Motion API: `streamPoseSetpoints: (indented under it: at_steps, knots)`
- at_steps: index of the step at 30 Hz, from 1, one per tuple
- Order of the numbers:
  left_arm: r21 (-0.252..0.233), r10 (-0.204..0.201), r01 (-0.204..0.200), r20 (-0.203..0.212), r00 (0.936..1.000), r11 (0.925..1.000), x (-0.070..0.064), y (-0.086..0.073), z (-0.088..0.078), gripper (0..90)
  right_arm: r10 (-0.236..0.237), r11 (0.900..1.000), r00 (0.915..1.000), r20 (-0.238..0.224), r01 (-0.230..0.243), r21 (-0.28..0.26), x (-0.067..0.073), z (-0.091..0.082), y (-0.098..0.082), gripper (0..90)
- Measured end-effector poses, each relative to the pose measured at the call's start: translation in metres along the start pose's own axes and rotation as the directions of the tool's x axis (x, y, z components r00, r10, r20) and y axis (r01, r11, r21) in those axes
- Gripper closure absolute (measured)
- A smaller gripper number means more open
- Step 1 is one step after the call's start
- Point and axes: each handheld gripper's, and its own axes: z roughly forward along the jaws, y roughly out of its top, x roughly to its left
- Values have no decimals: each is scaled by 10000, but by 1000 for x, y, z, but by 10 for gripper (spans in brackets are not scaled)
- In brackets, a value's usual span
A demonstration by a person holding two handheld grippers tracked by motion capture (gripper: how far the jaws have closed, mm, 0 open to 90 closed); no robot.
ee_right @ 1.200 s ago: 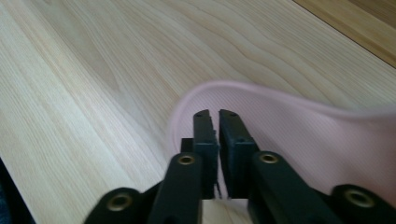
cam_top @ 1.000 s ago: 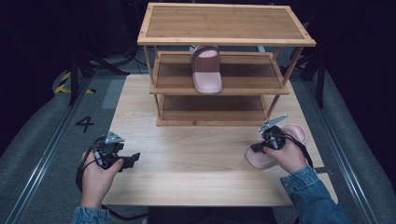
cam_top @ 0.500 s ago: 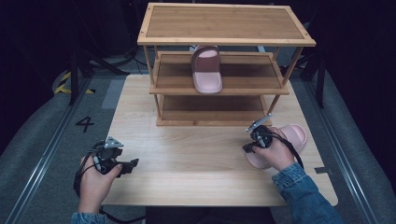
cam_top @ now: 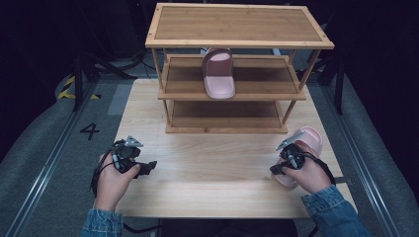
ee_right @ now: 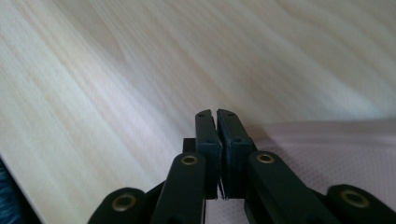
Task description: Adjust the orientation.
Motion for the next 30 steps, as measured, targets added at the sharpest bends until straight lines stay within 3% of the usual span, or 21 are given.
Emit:
streamPoseSetpoints:
  at_steps: [7, 11, 12, 13, 14, 16, 17, 19, 21, 22, 24, 25, 28, 30]
  knots:
    - [1, 231, -231, 253, 9994, 9997, -2, 17, 13, 226, 507, 9979, 9982, 316, -519, 391, -3, -16, -28, 891]
    - [-77, 392, -390, 295, 9988, 9992, -3, 22, 17, 226, 507, 9986, 9976, 471, -501, -141, -5, -26, -33, 890]
    - [-11, 410, -410, 264, 9988, 9992, -4, 23, 18, 226, 558, 9974, 9974, 448, -536, -480, -6, -31, -34, 873]
    - [-52, 467, -466, 227, 9987, 9989, -4, 23, 17, 225, 858, 9860, 9937, 721, -743, -1494, -13, -46, -38, 806]
    - [-17, 369, -369, 290, 9989, 9993, -4, 23, 17, 224, 993, 9805, 9904, 960, -809, -1790, -17, -51, -39, 770]
    - [-59, 314, -313, 229, 9992, 9995, -3, 21, 14, 224, 1378, 9649, 9766, 1653, -947, -2449, -27, -62, -44, 700]
    - [-74, 377, -376, 147, 9992, 9993, -2, 20, 13, 224, 1682, 9560, 9643, 2046, -1089, -2724, -34, -68, -48, 685]
    - [-87, 268, -266, 196, 9994, 9996, -2, 17, 10, 224, 2129, 9474, 9483, 2356, -1414, -2871, -43, -73, -53, 657]
    - [-112, 177, -175, 194, 9997, 9998, -1, 14, 9, 224, 2638, 9345, 9332, 2441, -1845, -3044, -54, -76, -59, 626]
    - [-112, 177, -175, 194, 9997, 9998, -1, 14, 9, 224, 2638, 9345, 9332, 2441, -1845, -3044, -54, -76, -59, 626]
    - [-81, 28, -27, 162, 9999, 10000, 1, 10, 7, 225, 3119, 9246, 9145, 2576, -2297, -3039, -64, -75, -66, 597]
    - [-122, -39, 40, 123, 9999, 9999, 2, 8, 5, 225, 3441, 9195, 8997, 2684, -2651, -2904, -72, -73, -70, 580]
    - [-110, -111, 112, 100, 9999, 9999, 4, 6, 4, 225, 3872, 9071, 8851, 2584, -3154, -2789, -79, -69, -75, 563]
    - [-103, -192, 193, 116, 9997, 9998, 4, 5, 4, 225, 3964, 9060, 8815, 2567, -3304, -2644, -83, -64, -78, 564]
